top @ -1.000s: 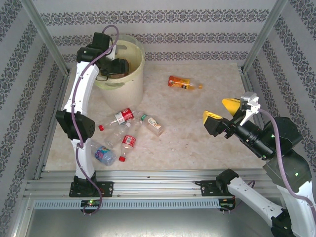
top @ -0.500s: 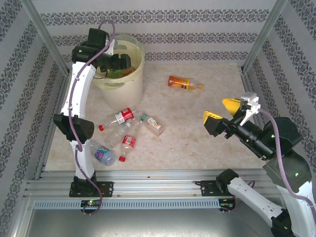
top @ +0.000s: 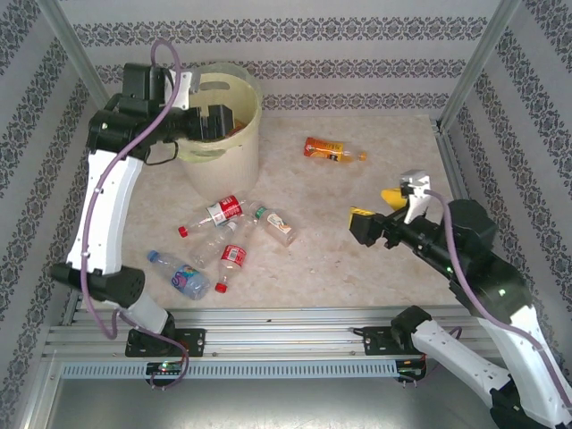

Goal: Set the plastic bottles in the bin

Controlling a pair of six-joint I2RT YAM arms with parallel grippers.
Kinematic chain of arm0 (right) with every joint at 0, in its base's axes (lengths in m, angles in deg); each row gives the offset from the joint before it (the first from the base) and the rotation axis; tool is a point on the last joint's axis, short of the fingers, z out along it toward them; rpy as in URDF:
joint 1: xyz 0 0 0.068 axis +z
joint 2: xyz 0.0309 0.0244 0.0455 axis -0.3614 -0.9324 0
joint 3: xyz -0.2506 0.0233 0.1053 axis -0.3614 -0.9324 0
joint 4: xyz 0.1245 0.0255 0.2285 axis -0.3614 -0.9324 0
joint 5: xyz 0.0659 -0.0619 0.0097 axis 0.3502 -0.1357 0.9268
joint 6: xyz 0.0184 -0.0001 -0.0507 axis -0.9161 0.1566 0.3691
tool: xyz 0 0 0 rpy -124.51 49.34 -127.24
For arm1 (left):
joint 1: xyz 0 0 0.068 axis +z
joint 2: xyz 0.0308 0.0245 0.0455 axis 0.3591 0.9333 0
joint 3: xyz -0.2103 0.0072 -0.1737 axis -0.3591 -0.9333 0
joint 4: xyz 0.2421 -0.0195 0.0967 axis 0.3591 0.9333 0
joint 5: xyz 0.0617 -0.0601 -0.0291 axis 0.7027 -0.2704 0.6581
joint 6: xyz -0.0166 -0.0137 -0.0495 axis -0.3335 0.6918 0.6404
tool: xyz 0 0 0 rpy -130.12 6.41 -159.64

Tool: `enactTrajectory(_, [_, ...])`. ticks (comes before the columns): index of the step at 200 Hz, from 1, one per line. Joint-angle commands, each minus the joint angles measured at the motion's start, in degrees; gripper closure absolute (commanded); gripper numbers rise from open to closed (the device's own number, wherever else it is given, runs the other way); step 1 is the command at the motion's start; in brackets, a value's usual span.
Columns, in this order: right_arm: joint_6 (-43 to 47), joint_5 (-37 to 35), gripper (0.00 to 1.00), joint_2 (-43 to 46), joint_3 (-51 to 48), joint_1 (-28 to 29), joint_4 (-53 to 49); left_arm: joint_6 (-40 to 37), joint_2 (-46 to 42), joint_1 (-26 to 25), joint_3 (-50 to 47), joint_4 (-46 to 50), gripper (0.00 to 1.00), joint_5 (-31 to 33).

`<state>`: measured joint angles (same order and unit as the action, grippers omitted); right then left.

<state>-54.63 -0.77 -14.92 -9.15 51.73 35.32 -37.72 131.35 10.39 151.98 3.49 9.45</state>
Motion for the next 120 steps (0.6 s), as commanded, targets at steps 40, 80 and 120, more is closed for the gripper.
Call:
enactTrajectory(40, [-1.7, 1.8, 0.02, -6.1, -5.6, 1.1, 2.8, 5.3, -18.1, -3.4, -30.0, -13.5, 0.00, -4.4])
enactTrajectory(80, [-2.6, 1.2, 0.02, -8.2, -9.2, 2.0, 6.0, 7.1, -24.9, -8.2, -43.3, -14.2, 0.00, -1.5])
enactTrajectory(120, [-2.6, 2.6, 0.02, -7.8, -10.2, 2.6, 6.1, 8.0, -24.9, -14.4, -51.1, -12.7, 0.00, 6.3])
